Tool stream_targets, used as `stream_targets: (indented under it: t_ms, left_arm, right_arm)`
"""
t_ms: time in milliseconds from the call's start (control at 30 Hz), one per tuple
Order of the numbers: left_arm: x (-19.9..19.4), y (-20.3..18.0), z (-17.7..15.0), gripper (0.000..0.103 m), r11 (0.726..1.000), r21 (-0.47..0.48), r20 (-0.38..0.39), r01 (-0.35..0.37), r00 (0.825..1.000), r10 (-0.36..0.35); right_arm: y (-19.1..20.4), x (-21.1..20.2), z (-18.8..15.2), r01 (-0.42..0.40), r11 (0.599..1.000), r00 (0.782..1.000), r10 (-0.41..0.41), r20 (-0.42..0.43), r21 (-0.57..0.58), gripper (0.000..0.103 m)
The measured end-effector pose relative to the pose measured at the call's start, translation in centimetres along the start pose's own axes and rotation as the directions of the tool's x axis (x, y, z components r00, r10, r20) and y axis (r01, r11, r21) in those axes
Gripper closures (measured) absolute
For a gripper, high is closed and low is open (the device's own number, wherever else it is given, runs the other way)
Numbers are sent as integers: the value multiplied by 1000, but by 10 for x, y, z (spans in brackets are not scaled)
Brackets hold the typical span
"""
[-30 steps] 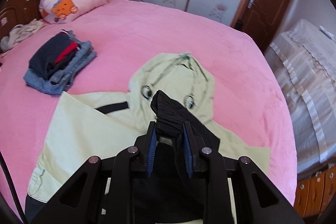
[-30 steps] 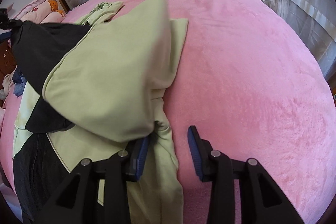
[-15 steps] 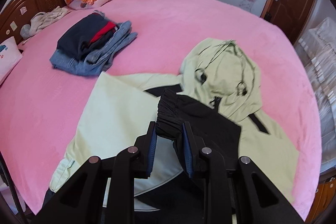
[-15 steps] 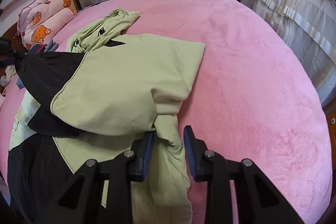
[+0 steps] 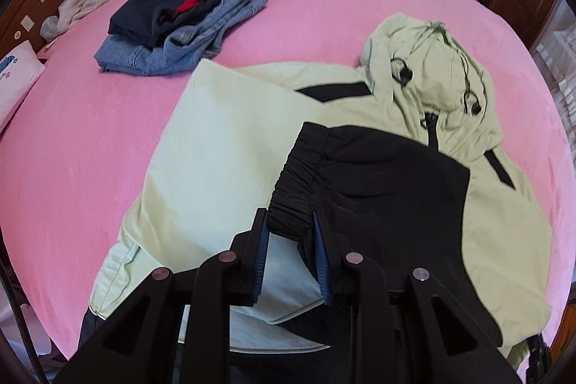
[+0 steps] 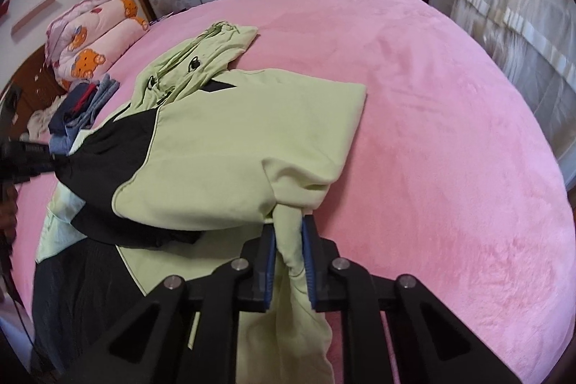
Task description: Fold large clothes
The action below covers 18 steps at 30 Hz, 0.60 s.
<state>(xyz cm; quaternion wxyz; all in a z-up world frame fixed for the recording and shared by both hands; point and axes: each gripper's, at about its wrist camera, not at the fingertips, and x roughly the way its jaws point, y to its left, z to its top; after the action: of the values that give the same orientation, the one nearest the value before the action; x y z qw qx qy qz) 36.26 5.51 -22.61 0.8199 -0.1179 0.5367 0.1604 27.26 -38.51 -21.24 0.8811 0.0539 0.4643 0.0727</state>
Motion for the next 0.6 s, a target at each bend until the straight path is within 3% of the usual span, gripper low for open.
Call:
stream_targets:
  t_ms: [167, 267, 367, 500, 600]
  left_arm:
    - [13, -3, -8, 81, 1000, 15, -27, -10, 1000, 11]
    - [19, -1, -6, 81, 1000, 6, -37, -18, 999, 18]
    - [21, 0, -4, 81, 1000, 8, -41, -13, 999, 14]
    - [22, -3, -5, 81, 999, 43, -38, -25, 999, 26]
    - [25, 1, -8, 81, 999, 37, -53, -10, 999, 12]
  right_arm:
    - [-32, 16, -11, -84, 986, 992, 97, -84, 144, 91]
    - [-50, 21, -26, -83, 977, 988, 107, -114, 197, 91]
    - [-64, 18, -33, -119, 958, 984, 149, -95, 262, 92]
    - [-61, 18, -31, -100, 957, 987, 130, -96, 273, 93]
    - [-71, 21, -33, -128, 930, 983, 166, -81, 344, 93]
